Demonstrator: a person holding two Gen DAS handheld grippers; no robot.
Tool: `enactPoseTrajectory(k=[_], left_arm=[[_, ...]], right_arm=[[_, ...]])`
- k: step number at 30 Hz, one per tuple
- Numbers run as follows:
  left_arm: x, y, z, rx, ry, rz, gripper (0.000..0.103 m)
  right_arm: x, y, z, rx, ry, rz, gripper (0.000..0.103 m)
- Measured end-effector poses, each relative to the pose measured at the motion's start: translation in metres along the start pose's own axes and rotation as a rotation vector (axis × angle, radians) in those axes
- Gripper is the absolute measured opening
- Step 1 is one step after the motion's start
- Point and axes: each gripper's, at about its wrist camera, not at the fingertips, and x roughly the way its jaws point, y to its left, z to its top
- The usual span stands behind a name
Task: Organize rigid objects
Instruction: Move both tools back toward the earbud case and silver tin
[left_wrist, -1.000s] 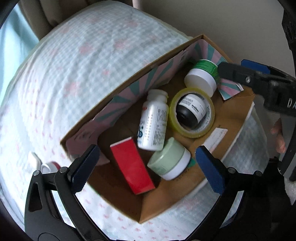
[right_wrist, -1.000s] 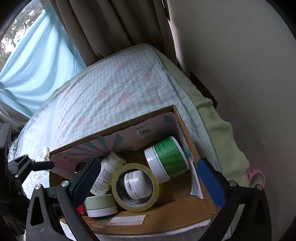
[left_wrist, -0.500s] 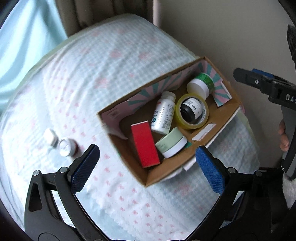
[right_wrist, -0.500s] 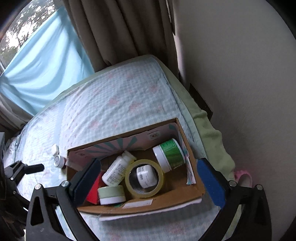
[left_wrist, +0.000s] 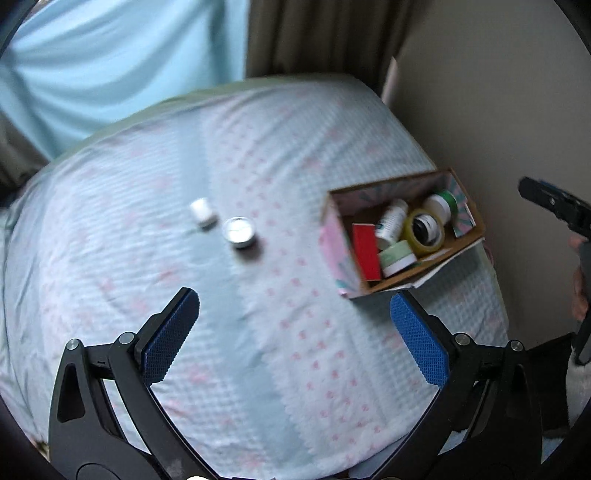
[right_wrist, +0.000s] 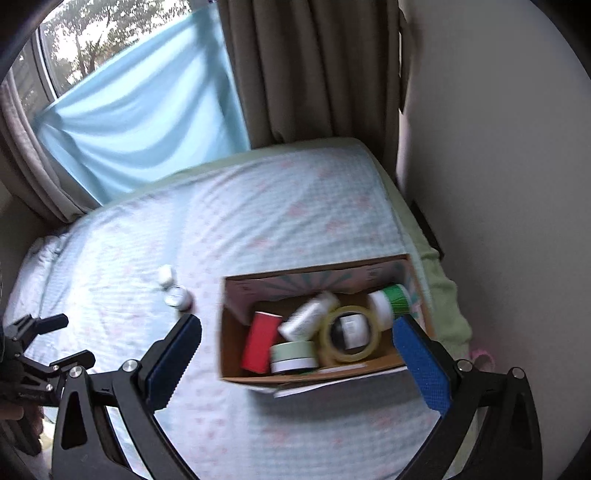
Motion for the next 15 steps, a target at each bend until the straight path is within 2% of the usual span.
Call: enactPoseTrajectory(k=[8,15], left_arm=[[-0.061,0.077,-0.034,-0.014,-0.099,0.004,0.103],[-0.083,0.131,-0.048,-0.015,-0.126,-0.038,0.103]], right_arm=[[-0.044,0.092,-0.02,-0.066,-0.047,-0.016,0.103],[-0.05,0.166,-0.035,-0.102,-0.042,-0.024,0.103]])
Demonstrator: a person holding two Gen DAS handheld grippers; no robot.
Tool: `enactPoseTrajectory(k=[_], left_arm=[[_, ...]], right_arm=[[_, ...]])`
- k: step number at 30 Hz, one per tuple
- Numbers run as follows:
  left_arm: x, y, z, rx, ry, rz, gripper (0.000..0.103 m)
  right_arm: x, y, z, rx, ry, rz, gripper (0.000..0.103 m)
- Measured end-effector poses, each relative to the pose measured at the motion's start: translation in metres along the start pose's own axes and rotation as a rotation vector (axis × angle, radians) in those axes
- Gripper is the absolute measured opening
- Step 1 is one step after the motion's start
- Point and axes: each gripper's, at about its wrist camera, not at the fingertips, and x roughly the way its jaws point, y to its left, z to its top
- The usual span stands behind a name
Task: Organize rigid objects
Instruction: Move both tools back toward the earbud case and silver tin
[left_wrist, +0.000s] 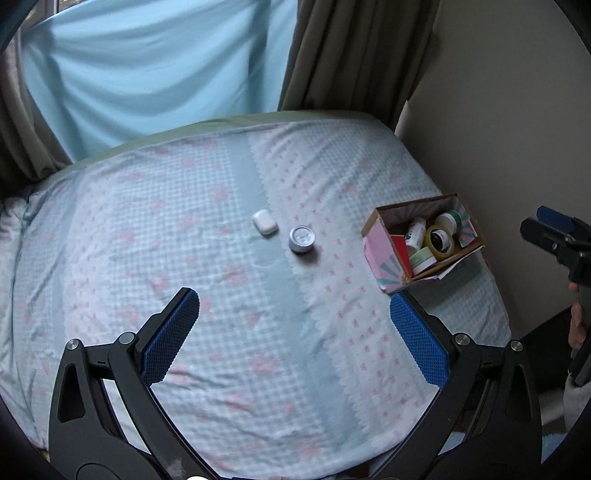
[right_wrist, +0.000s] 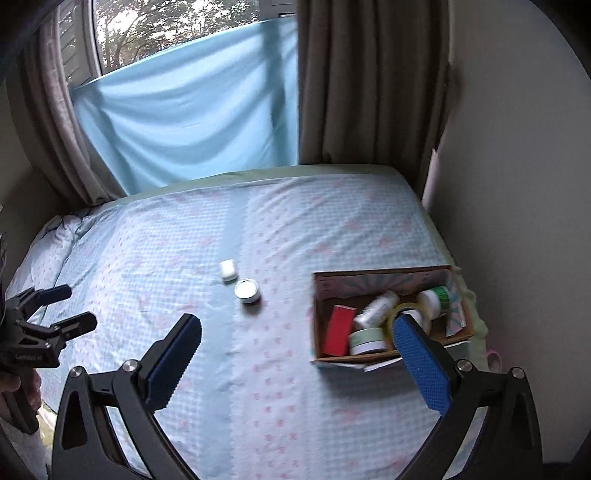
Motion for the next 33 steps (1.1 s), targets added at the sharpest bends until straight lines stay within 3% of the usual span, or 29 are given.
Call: enactPoseTrajectory(k=[9,16,23,33], left_arm=[[0.005,0.065,0.004,0.039,0.013,-0.027,0.103],[0.036,0.089,0.018,0.158,0.011,-0.059,0.103],[0.103,0.093,0.049,0.256,0.053,-0.067,0.103],[0.259,0.078,0.099,0.469,0.182,-0.119,0.103]], right_arm=[[0.032,0.075,-0.009,0.081,0.049,0.002,0.103],[0.069,0.103,-0.016,0.116,0.092,0.012,0.103],[0.131,0.103,-0.013,0.113,0.168,-0.011,0.103],[0.252,0.096,0.0,0.046,0.241,-0.03,0.103]])
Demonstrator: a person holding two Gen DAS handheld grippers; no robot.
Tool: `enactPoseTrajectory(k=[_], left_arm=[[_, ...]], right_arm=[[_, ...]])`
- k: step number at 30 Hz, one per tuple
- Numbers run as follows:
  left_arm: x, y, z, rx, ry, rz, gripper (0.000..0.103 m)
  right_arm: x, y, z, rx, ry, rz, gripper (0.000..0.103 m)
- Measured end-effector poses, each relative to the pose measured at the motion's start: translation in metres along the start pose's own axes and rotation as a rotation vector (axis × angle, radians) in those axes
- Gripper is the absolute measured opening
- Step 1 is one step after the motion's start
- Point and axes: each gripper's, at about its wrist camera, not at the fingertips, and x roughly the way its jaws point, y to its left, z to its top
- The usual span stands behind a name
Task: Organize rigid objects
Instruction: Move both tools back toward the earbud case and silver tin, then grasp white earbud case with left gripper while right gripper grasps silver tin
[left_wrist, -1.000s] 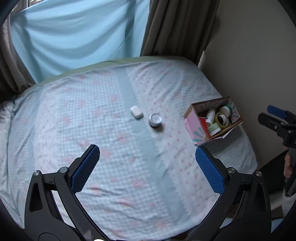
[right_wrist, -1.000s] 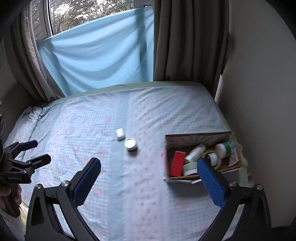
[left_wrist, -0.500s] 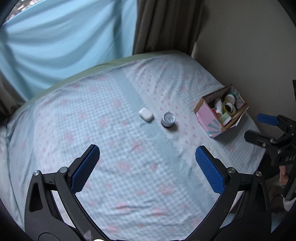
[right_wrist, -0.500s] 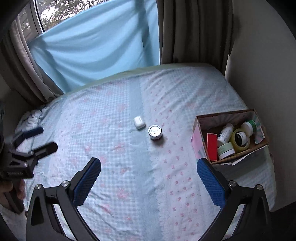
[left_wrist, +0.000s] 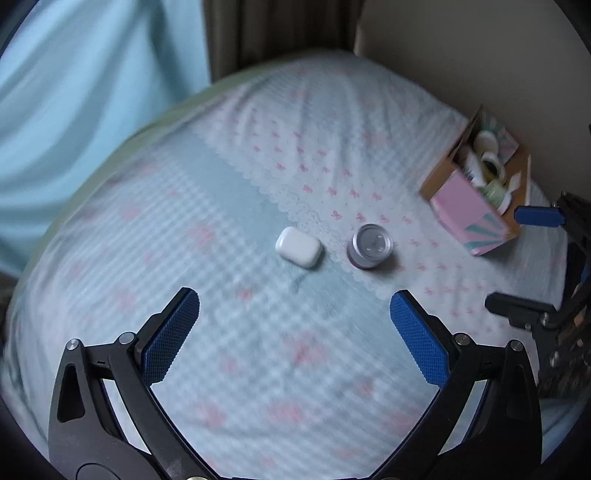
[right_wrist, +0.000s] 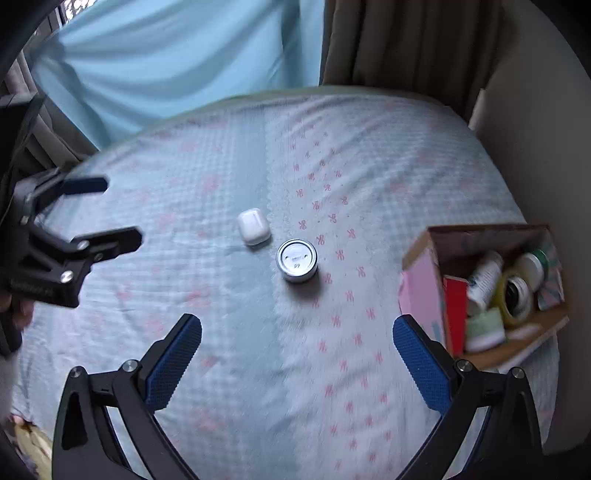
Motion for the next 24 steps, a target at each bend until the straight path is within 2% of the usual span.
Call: enactPoseTrajectory(k=[3,6,10,13,19,22,24], left_arm=[[0.059,0.008,0.012,0.048,0.059,-0.032,0.103],[0.104,0.008,0.016,0.116,0.096,-0.044,0.103],[0.147,0.008,0.019,0.184,0.118,-0.095,0.102],[0.17,0.002,0.018,0.238,0.14,-0.111,0.095],[0.193,-0.004,0.015,0.273,0.127,-0.131,0.09],[0.197,-0.009,0.014,0.296,0.102,-0.124,0.089],[0.198,-0.01,0.014,0.302,0.093,-0.123,0.084]], right_arm=[[0.037,-0.001,0.007,-0.001,0.008,0.023,0.103],[0.074,0.0,0.011,-0.014,0.009,0.01,0.102],[0.109,0.0,0.018,-0.044,0.03,-0.007,0.089],[0.131,0.0,0.02,-0.056,0.051,-0.005,0.086],[0.157,0.0,0.024,-0.065,0.064,-0.021,0.085],[0.165,0.001,0.024,-0.069,0.071,-0.027,0.078],[0.17,0.001,0.024,-0.077,0.078,-0.03,0.073]])
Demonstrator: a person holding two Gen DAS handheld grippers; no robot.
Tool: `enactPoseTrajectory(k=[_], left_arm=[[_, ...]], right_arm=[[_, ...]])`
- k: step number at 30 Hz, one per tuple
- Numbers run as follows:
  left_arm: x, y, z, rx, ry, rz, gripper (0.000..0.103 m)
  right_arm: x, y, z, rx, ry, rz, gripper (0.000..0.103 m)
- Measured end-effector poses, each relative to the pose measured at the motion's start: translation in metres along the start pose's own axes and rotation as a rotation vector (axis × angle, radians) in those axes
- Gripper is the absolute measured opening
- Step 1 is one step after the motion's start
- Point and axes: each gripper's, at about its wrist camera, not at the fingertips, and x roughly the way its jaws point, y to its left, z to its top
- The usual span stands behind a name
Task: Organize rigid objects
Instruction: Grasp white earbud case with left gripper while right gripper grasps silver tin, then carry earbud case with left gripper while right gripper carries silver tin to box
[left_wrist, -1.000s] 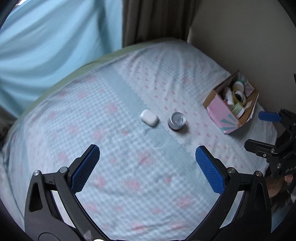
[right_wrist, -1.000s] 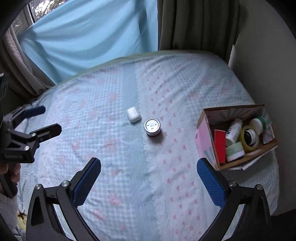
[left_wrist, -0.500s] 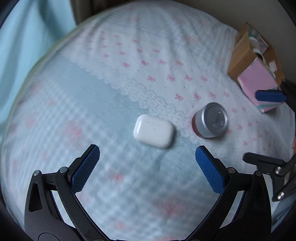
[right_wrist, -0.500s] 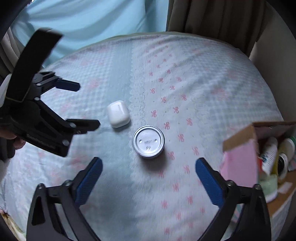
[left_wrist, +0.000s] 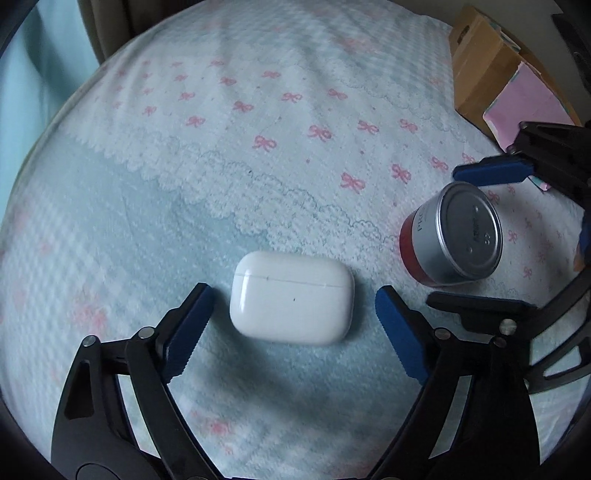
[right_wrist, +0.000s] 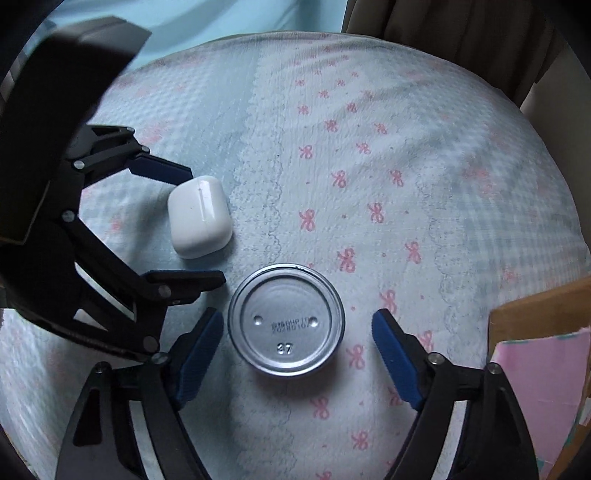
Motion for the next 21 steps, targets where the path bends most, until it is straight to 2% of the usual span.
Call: enactPoseTrajectory(k=[2,4,10,21], left_arm=[[0.0,-0.001,0.001,-0.001,-0.009,0.008,0.068],[-0.001,-0.001,0.006,-0.003,-0.017,0.014,0.058],[-0.004,0.0,0.006,-0.004,-0.021,0.025,0.058],[-0.026,0.003,-0.004,-0.097,-0.021,0.005,0.058]], right_arm=[[0.005,0.0,0.001,-0.002,0.015,0.008,0.066],[0.007,0.0,0.002,-0.004,0.025,0.025,0.052],[0.007,0.003,0.003,-0.017,0.034,0.032,0.05],[-0.012,-0.001,0.0,-0.001,0.027,0.049,0.05]])
